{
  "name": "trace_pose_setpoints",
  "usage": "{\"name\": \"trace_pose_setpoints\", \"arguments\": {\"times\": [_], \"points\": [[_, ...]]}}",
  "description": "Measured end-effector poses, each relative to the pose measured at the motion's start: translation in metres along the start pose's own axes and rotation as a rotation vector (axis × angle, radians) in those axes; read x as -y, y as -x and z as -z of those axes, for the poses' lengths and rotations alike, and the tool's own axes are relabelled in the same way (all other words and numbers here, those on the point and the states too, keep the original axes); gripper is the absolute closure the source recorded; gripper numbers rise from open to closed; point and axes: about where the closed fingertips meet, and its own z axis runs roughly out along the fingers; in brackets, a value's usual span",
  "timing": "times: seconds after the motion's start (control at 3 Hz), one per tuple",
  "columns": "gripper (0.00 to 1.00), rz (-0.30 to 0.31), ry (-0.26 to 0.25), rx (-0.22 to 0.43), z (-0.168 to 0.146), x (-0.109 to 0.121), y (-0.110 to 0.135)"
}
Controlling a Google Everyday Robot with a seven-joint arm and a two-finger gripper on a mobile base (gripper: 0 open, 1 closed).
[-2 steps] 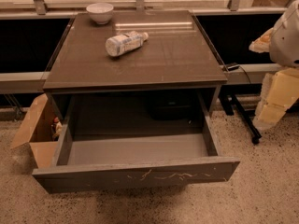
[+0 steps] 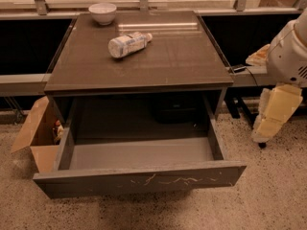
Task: Close top drawer
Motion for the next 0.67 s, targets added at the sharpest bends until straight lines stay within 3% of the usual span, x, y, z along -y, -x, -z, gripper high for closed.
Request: {"name": "trace_pose_setpoints", "arguments": {"times": [0.67], "points": [[0.00, 0.041, 0.074, 0.039, -0.045, -0.015, 0.003]]}}
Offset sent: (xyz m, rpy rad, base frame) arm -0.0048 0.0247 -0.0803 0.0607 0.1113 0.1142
